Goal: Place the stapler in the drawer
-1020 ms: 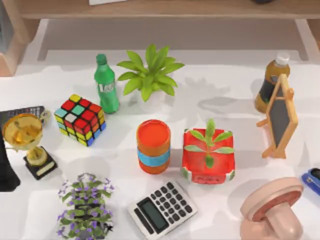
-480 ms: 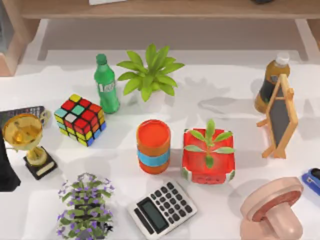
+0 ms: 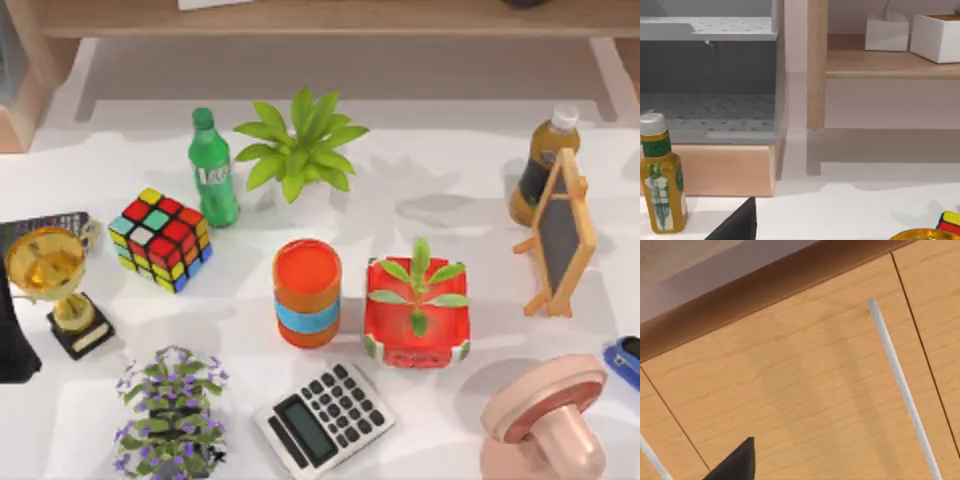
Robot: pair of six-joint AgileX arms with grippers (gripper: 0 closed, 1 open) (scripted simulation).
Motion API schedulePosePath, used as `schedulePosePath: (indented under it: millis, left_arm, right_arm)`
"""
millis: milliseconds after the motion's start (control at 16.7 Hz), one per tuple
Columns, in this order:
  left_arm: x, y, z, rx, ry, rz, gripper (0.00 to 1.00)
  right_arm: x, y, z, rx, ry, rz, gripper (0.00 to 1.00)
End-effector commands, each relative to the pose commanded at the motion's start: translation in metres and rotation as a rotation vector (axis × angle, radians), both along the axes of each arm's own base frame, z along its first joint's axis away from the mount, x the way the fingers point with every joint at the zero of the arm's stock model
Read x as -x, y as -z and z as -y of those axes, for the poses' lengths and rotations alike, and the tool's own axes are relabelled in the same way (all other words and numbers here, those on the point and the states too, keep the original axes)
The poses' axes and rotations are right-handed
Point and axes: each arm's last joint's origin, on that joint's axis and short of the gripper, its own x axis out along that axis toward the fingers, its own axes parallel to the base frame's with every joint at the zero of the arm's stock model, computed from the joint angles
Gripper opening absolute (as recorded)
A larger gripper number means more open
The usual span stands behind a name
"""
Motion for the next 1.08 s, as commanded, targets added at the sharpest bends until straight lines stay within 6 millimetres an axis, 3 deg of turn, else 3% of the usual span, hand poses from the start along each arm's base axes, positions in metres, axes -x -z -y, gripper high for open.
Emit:
schedulePosePath:
  millis: [240,480,660,1080]
  left_arm:
    - [0.000,0.000,0.000,0.000,0.000,0.000,1.00]
    - [0.000,0.000,0.000,0.000,0.000,0.000,1.00]
    - [0.000,0.000,0.000,0.000,0.000,0.000,1.00]
    - [0.000,0.000,0.000,0.000,0.000,0.000,1.00]
  right_arm:
    - [-0.047,0.066,0.042,0.223,-0.001,-0.022,1.00]
    - [-0.065,0.116,0.070,0.372,0.006,-0.020,1.00]
    - [-0.068,0.129,0.078,0.417,0.011,-0.014,1.00]
    - [-0.075,0.128,0.077,0.417,0.011,-0.014,1.00]
